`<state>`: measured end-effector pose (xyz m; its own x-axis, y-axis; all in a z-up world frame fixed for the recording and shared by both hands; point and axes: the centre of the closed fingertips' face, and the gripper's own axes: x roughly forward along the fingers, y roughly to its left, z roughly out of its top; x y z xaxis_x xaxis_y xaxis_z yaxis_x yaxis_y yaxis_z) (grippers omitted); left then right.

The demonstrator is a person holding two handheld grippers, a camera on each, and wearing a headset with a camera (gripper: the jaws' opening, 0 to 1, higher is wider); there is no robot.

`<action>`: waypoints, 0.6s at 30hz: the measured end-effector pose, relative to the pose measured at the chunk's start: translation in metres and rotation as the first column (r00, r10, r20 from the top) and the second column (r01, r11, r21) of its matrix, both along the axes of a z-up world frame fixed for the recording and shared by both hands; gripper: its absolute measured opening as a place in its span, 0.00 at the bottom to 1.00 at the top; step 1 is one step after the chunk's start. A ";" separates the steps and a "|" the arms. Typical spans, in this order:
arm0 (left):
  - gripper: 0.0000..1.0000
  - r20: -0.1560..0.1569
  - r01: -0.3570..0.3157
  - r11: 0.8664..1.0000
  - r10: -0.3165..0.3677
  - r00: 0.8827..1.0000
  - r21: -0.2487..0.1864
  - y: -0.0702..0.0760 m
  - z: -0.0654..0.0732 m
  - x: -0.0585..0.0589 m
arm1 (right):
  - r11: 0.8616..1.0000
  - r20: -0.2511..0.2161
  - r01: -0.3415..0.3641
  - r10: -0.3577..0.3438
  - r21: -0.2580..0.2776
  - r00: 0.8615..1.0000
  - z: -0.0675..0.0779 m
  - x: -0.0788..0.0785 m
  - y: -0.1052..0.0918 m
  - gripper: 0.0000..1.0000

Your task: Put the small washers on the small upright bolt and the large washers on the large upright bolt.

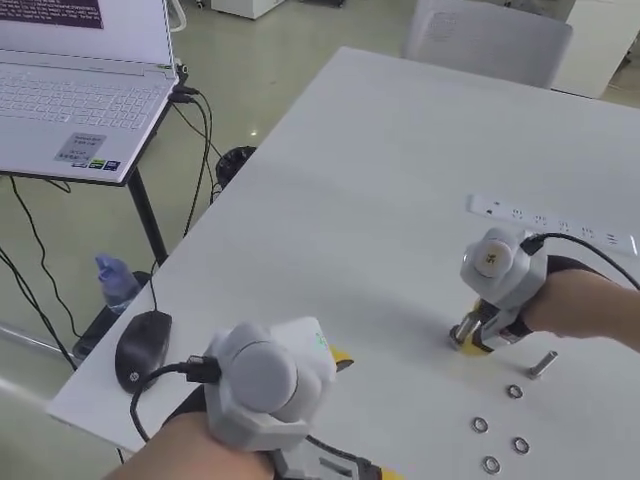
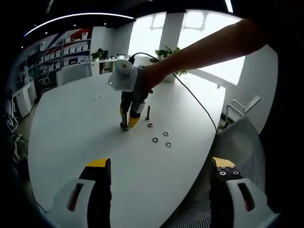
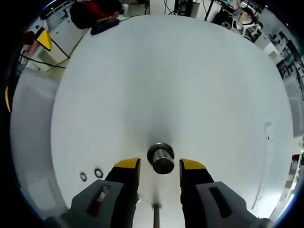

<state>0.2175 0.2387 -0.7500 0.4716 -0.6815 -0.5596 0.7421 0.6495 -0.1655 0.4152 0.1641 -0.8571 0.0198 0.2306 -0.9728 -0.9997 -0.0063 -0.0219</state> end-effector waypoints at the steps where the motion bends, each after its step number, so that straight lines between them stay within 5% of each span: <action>1: 0.85 0.001 0.006 1.000 -0.006 1.000 0.009 -0.001 -0.001 -0.001 | 1.000 0.002 0.001 -0.001 0.005 1.000 0.002 0.000 0.000 0.36; 14: 0.87 0.012 0.013 1.000 -0.013 1.000 0.018 -0.004 -0.003 0.001 | 0.993 0.009 0.067 -0.068 0.095 0.998 0.046 -0.008 -0.006 0.39; 16: 0.91 0.054 0.022 0.999 -0.020 0.998 -0.026 -0.009 0.007 0.003 | 0.994 0.020 0.062 -0.064 0.090 0.998 0.048 -0.010 -0.011 0.38; 18: 0.97 0.033 -0.011 0.999 0.012 0.999 -0.032 -0.007 0.009 0.005 | 0.994 0.025 0.059 -0.062 0.086 0.998 0.050 -0.011 -0.017 0.38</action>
